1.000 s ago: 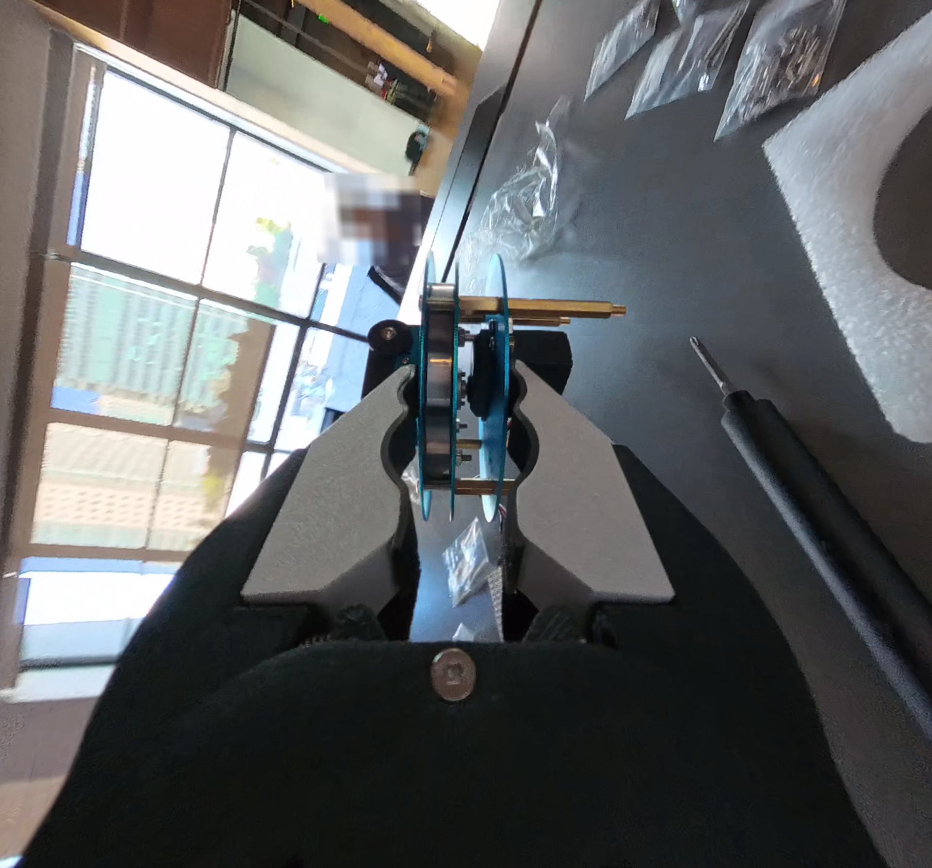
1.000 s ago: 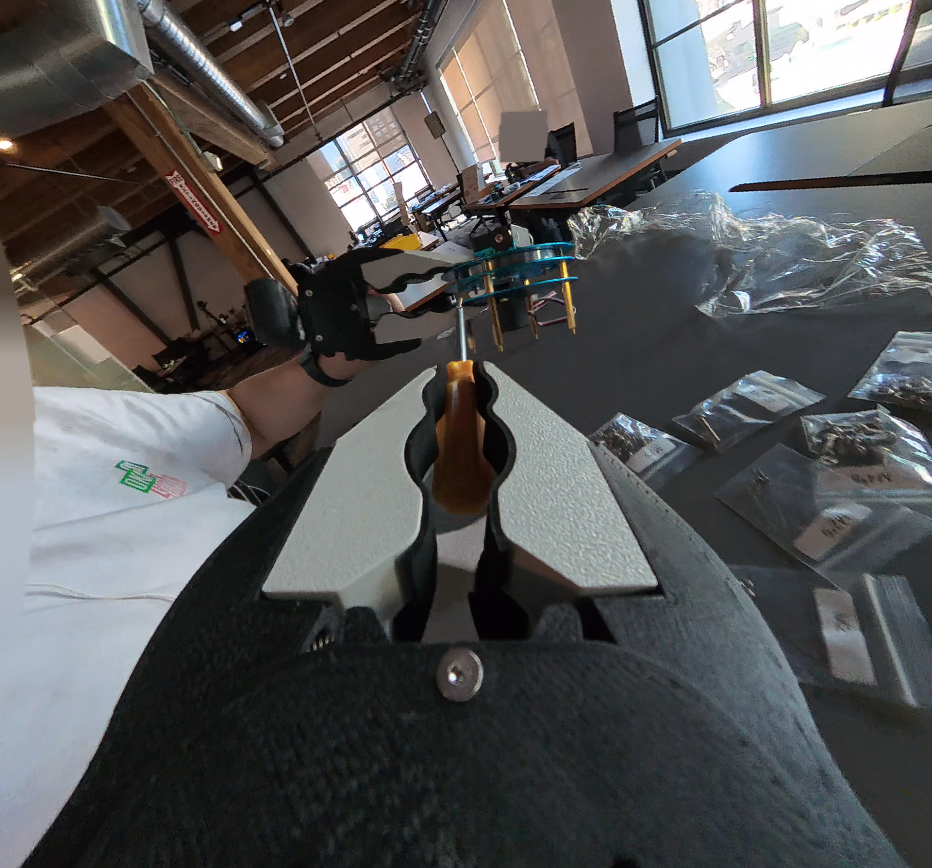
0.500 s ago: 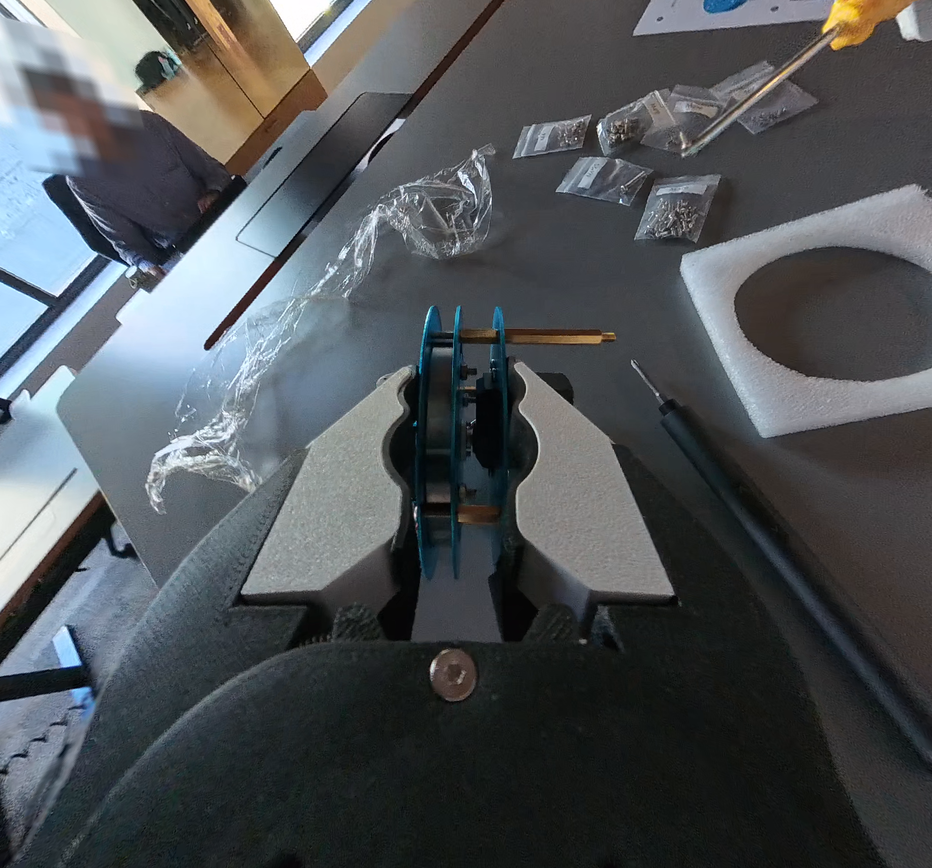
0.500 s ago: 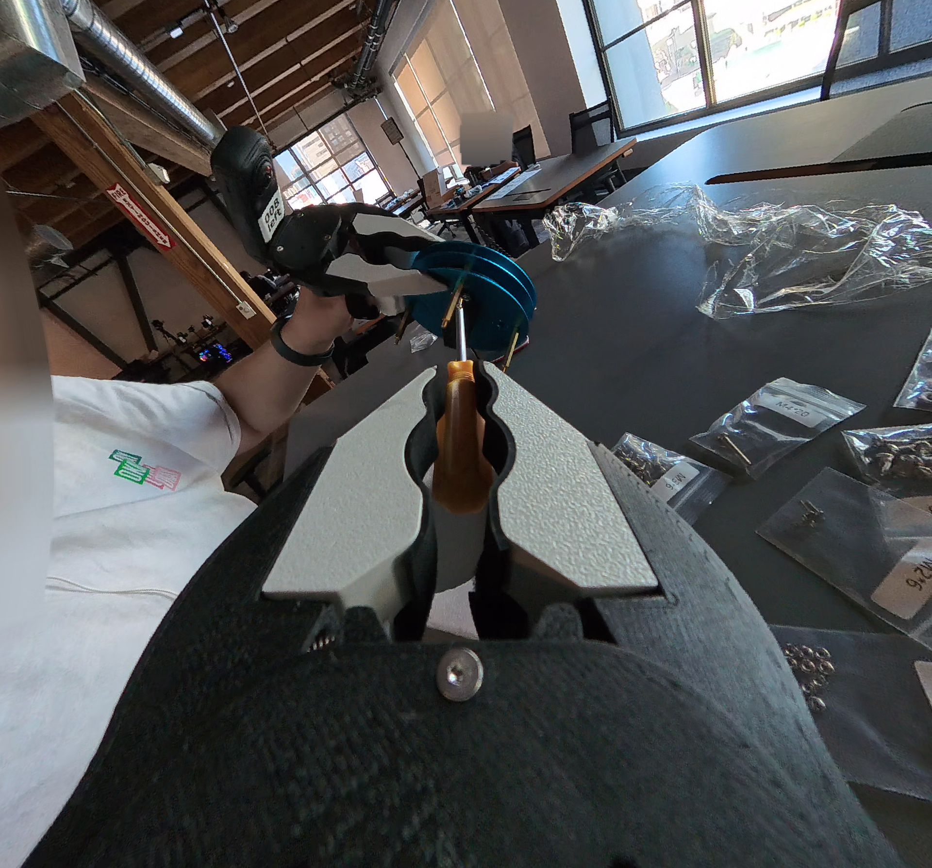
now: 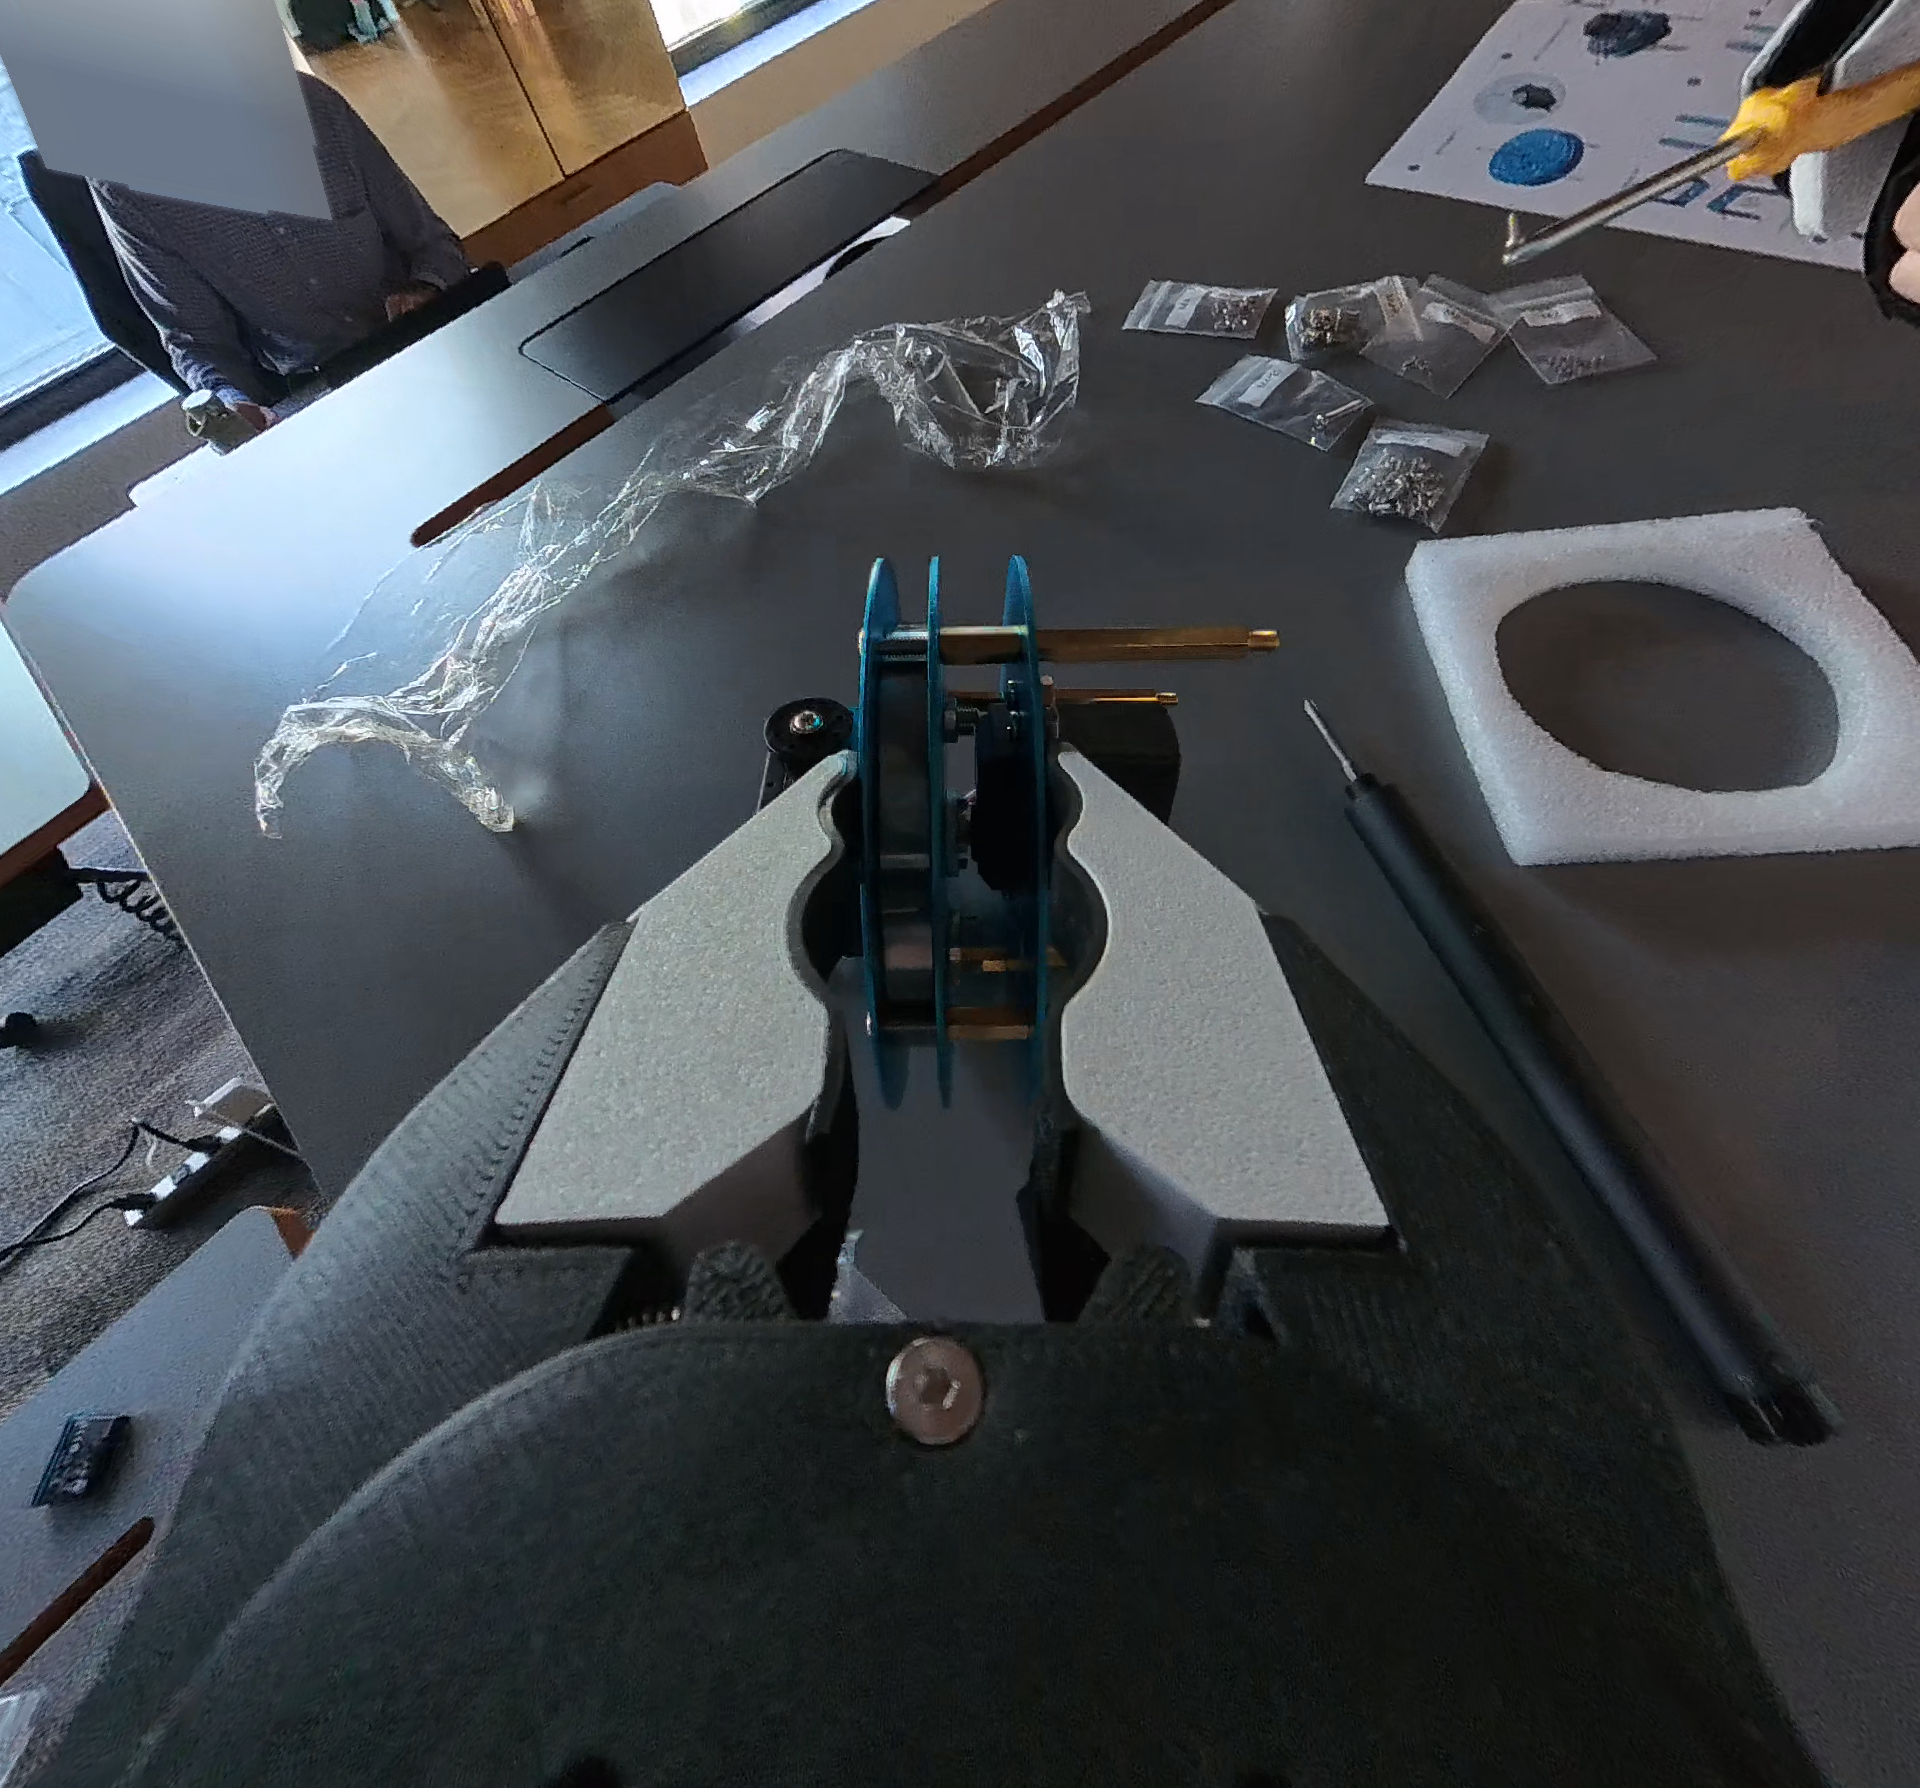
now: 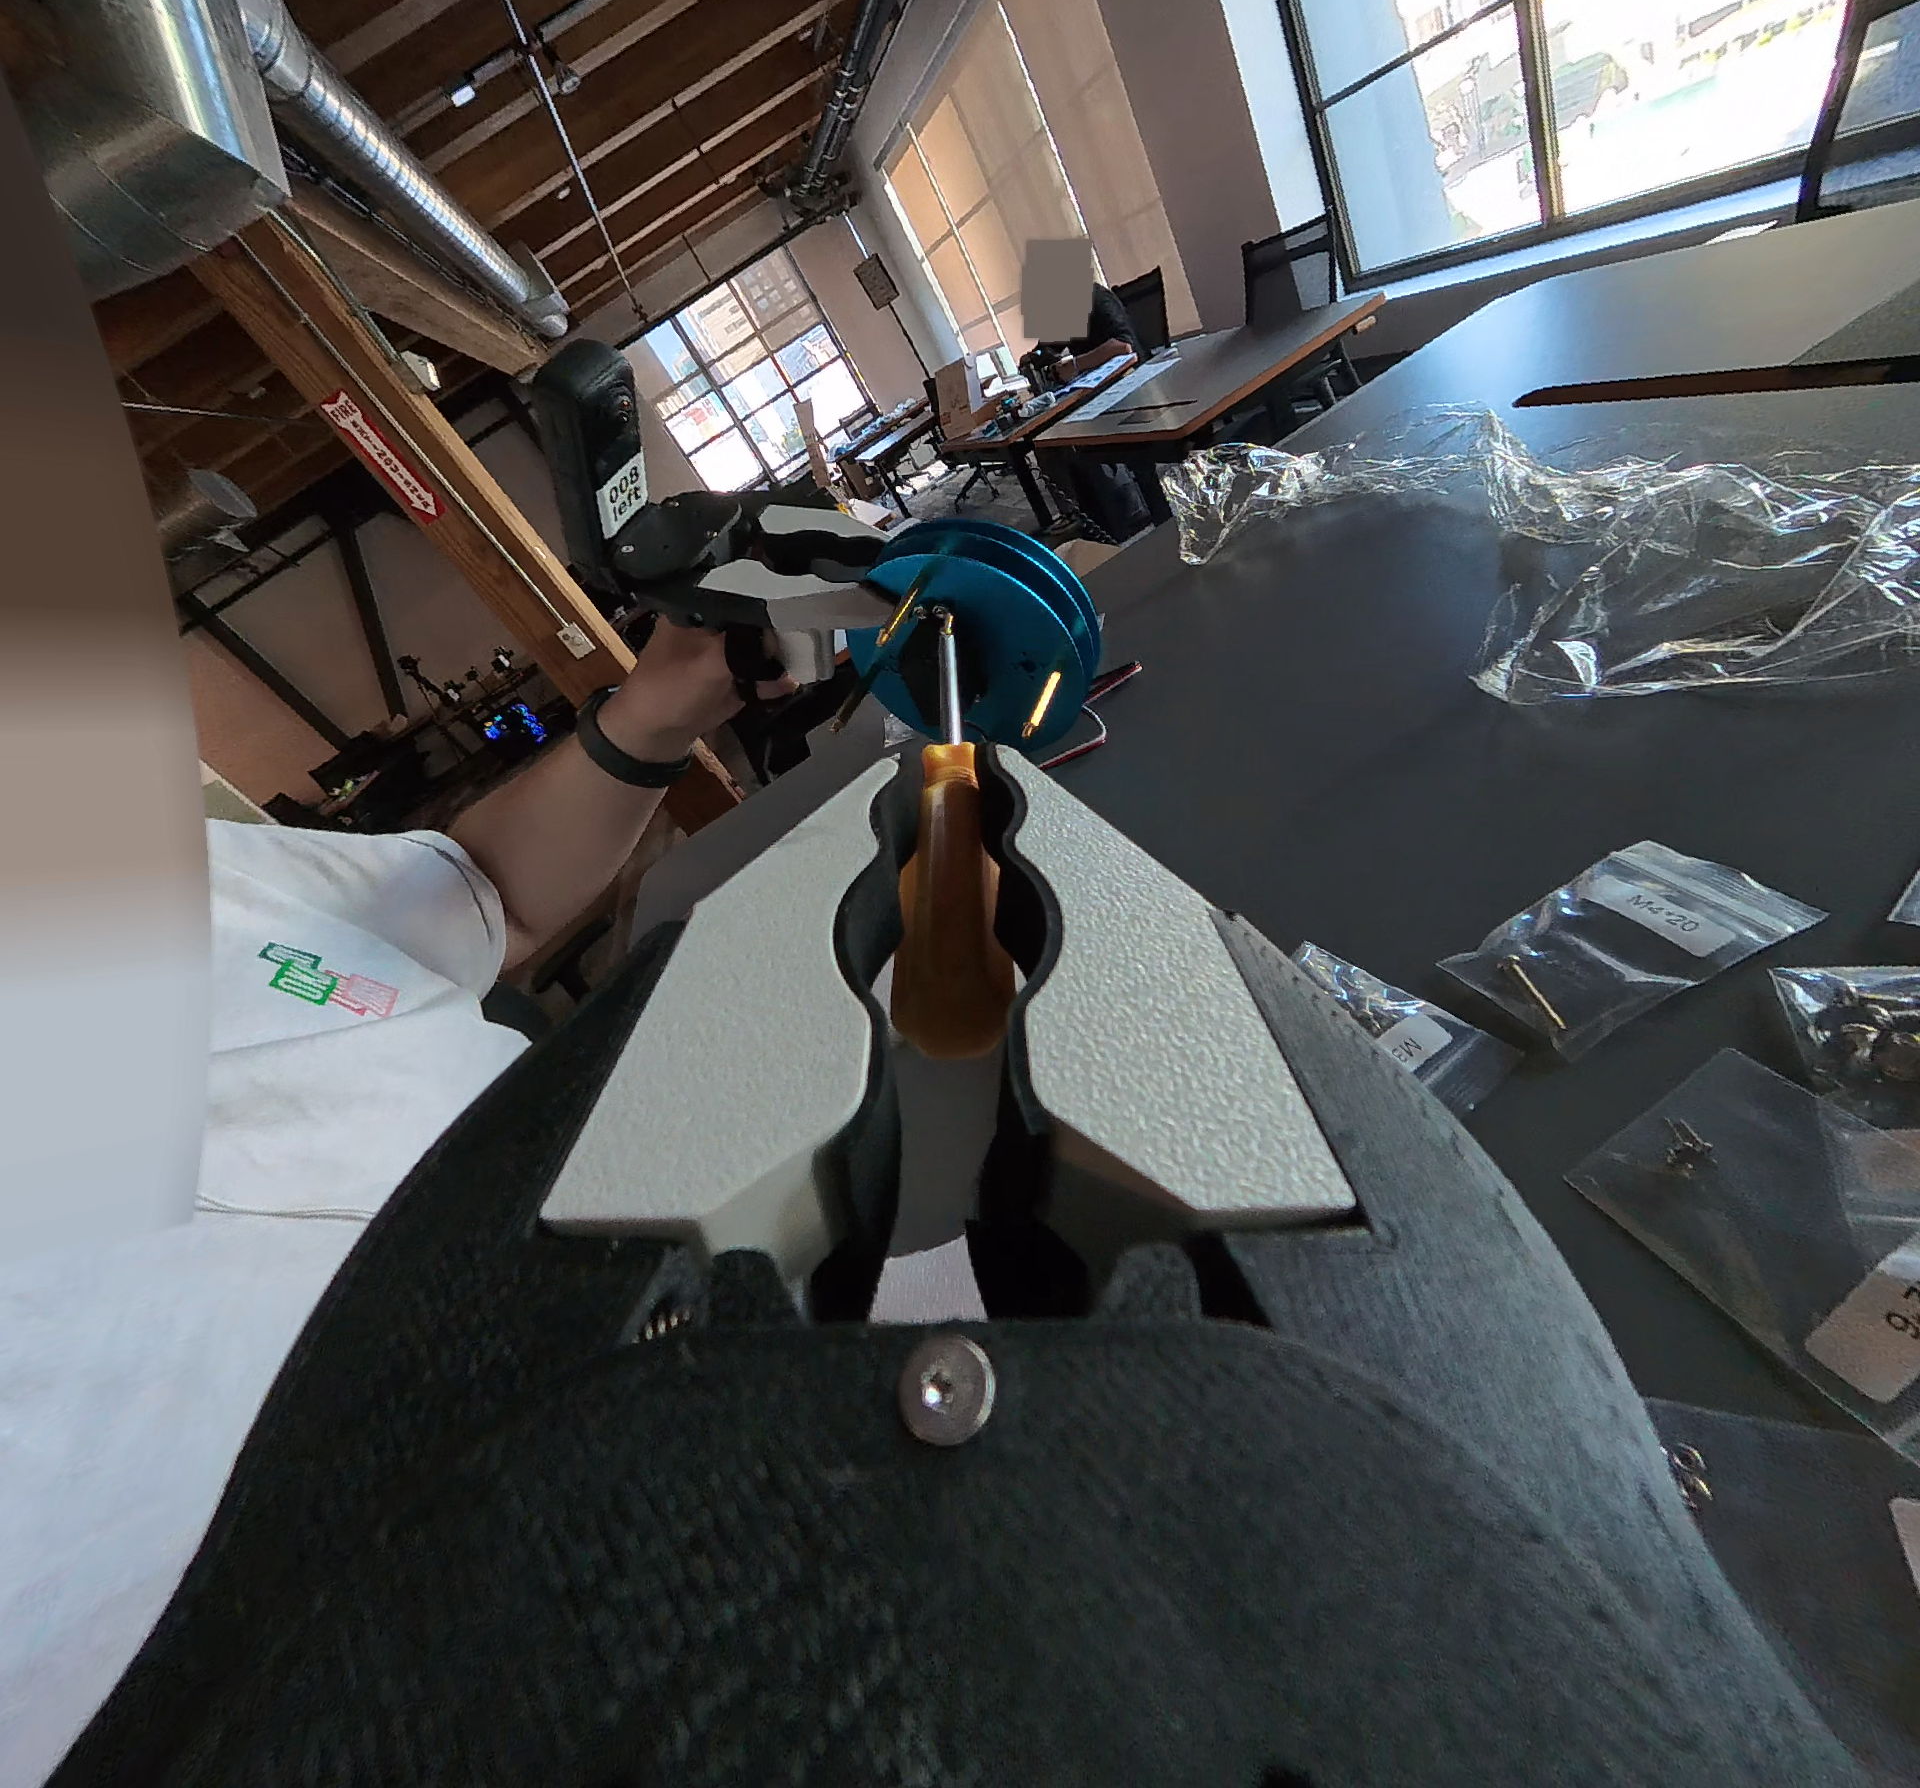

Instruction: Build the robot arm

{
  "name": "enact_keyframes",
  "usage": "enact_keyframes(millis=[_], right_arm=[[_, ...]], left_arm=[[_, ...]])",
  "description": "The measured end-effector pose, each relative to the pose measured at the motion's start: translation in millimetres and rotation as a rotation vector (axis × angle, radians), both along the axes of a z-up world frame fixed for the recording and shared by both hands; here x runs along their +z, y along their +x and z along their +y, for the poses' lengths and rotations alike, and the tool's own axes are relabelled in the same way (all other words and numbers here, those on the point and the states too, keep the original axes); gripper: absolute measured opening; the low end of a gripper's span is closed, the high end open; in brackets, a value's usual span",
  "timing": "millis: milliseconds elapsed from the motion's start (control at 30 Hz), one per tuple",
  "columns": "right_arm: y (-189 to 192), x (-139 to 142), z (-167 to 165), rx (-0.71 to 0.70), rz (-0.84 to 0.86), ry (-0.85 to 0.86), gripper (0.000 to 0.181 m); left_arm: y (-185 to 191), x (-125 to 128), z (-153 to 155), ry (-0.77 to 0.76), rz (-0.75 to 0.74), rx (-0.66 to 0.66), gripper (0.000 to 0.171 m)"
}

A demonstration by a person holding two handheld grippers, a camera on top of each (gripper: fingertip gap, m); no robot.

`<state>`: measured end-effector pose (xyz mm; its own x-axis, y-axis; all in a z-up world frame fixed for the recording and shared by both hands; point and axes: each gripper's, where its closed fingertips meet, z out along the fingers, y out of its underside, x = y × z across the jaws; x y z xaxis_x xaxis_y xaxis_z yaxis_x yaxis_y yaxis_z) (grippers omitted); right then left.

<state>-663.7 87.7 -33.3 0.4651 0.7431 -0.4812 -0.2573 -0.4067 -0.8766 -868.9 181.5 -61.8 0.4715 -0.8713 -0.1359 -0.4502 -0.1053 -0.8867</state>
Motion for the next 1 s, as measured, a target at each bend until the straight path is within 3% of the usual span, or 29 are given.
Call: enact_keyframes(millis=[200,433,500,667,833,1000], right_arm=[[4,-1,2,-0.011,0.013,0.001,0.009],[10,1,2,-0.020,0.035,0.009,0.010],[11,0,3,-0.020,0.037,0.005,0.010],[11,-2,4,-0.012,0.037,-0.003,0.010],[12,-2,4,-0.005,0.045,-0.007,0.010],[14,0,3,-0.002,0.059,-0.009,0.010]], left_arm=[[-3,-3,8,0.056,0.027,0.031,0.036],[1,-2,4,0.093,0.002,-0.028,0.036],[3,-11,5,0.045,0.025,-0.044,0.049],[9,-14,10,-0.015,0.017,-0.052,0.041],[10,-11,13,-0.108,-0.085,-0.050,0.037],[8,-10,19,-0.206,-0.069,-0.035,0.036]])
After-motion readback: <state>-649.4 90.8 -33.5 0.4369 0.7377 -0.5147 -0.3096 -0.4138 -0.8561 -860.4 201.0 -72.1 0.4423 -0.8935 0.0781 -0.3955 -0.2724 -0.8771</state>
